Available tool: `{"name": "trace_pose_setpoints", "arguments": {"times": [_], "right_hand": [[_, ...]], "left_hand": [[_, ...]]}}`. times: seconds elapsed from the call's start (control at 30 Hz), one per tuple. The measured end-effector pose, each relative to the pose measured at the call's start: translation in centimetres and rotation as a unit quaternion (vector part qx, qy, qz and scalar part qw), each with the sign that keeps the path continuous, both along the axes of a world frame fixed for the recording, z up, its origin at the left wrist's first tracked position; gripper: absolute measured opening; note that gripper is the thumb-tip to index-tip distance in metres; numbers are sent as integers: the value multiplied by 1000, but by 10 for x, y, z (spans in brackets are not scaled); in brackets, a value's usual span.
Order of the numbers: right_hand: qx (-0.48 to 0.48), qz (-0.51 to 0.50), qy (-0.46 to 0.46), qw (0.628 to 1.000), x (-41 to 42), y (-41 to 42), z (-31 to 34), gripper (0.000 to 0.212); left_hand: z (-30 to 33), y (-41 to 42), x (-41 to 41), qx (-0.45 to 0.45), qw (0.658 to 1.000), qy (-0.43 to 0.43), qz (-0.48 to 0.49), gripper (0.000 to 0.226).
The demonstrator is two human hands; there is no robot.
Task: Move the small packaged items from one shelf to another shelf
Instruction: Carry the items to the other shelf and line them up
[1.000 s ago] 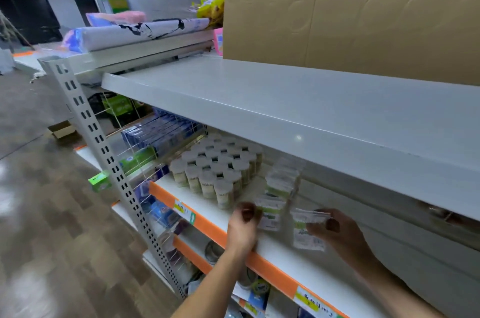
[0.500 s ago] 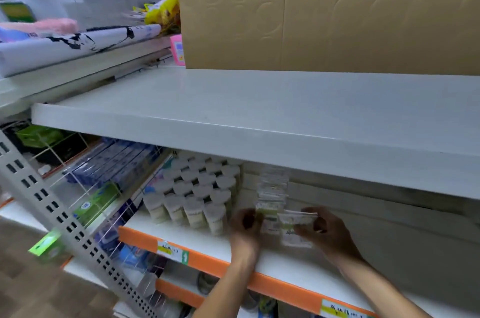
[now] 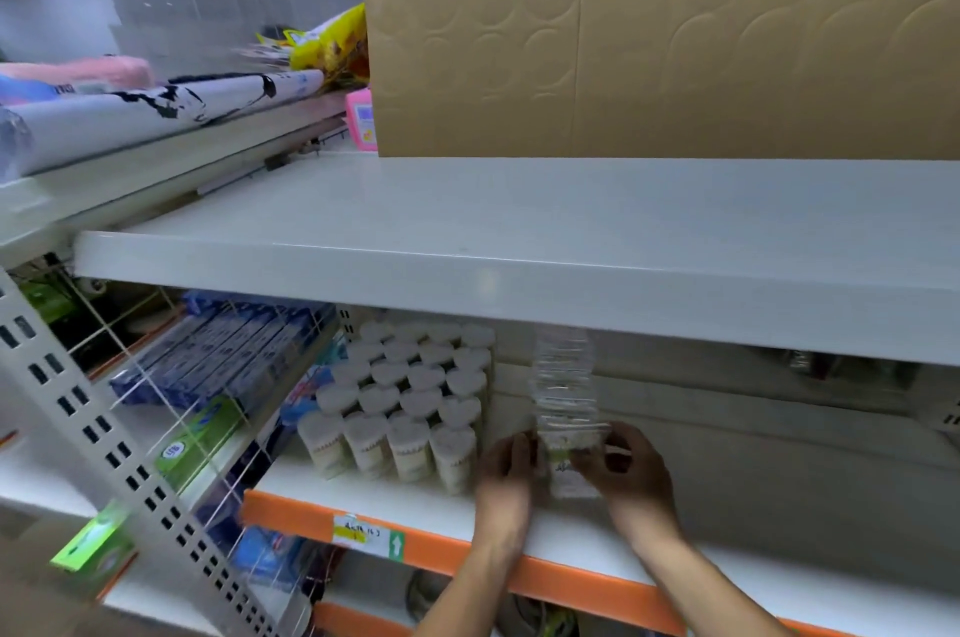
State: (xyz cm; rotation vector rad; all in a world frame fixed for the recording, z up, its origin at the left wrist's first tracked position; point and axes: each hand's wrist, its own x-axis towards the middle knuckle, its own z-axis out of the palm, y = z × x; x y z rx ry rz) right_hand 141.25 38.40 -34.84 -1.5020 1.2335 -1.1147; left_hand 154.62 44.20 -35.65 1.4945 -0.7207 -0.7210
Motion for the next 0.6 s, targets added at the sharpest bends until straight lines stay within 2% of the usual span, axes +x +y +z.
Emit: {"name": "trace_pose_setpoints", "arguments": {"times": [0.1, 0.2, 0.4, 0.6], "right_hand": [[3, -48, -24, 999, 13, 3, -6, 37], [11, -67, -30, 997, 19, 9, -15, 39], [13, -73, 42, 996, 10, 17, -32, 38], [18, -52, 18, 998, 11, 20, -35, 38]], "left_hand": [[-1, 4, 3, -8, 1000, 0, -15, 26], [-1, 8, 5, -9, 997, -66, -47, 27], [-4, 6, 4, 6, 992, -107, -60, 23], [-3, 4, 5, 3, 992, -122, -38, 26]]}}
